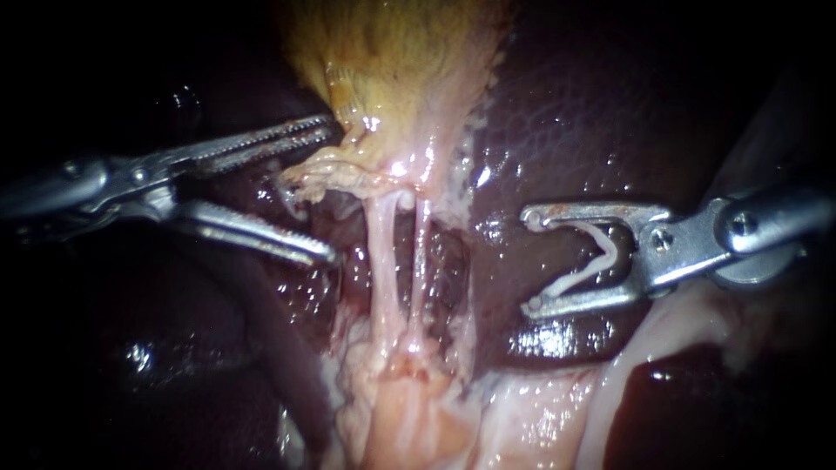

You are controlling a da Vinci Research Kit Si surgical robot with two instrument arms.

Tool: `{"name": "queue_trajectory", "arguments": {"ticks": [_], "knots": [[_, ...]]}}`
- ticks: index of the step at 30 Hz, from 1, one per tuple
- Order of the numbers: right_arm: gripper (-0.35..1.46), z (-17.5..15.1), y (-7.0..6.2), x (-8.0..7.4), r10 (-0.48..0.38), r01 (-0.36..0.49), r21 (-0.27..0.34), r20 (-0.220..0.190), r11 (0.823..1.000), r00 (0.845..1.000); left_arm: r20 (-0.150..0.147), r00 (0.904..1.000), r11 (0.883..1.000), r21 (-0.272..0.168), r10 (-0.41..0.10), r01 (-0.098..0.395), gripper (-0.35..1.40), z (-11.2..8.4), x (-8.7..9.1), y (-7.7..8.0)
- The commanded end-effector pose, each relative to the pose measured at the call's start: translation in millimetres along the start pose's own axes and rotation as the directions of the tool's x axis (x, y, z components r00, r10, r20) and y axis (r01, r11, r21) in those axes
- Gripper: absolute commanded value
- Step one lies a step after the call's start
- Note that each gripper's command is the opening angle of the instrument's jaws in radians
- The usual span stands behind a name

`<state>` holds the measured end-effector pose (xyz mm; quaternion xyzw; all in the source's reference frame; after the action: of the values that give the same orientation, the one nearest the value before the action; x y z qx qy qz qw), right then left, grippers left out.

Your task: Grabbing gallbladder

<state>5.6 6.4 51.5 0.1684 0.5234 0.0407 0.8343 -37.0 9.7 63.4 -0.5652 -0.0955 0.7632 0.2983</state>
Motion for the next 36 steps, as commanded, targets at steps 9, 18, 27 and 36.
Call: {"name": "queue_trajectory", "arguments": {"ticks": [9,18,27,36], "knots": [[0.50,-0.1,0.0,-0.1,0.000,0.000,0.000,0.000,1.000,1.000,0.001,0.9998,1.000,-0.003,-0.018,0.018,0.54,-0.9,1.5,0.3],[0.50,-0.1,0.0,-0.1,0.000,0.000,0.000,0.000,1.000,1.000,0.001,0.9988,0.999,0.018,-0.049,0.049,0.02,-0.6,1.4,0.0],[0.50,-0.2,0.0,-0.1,0.000,0.000,0.001,0.000,1.000,1.000,0.000,0.9923,0.992,0.031,-0.124,0.124,-0.35,-1.7,1.9,0.5],[0.50,-0.3,0.0,-0.2,0.000,0.000,0.001,0.000,1.000,1.000,0.003,0.9887,0.988,0.025,-0.150,0.150,-0.35,-3.8,4.7,1.0]]}}
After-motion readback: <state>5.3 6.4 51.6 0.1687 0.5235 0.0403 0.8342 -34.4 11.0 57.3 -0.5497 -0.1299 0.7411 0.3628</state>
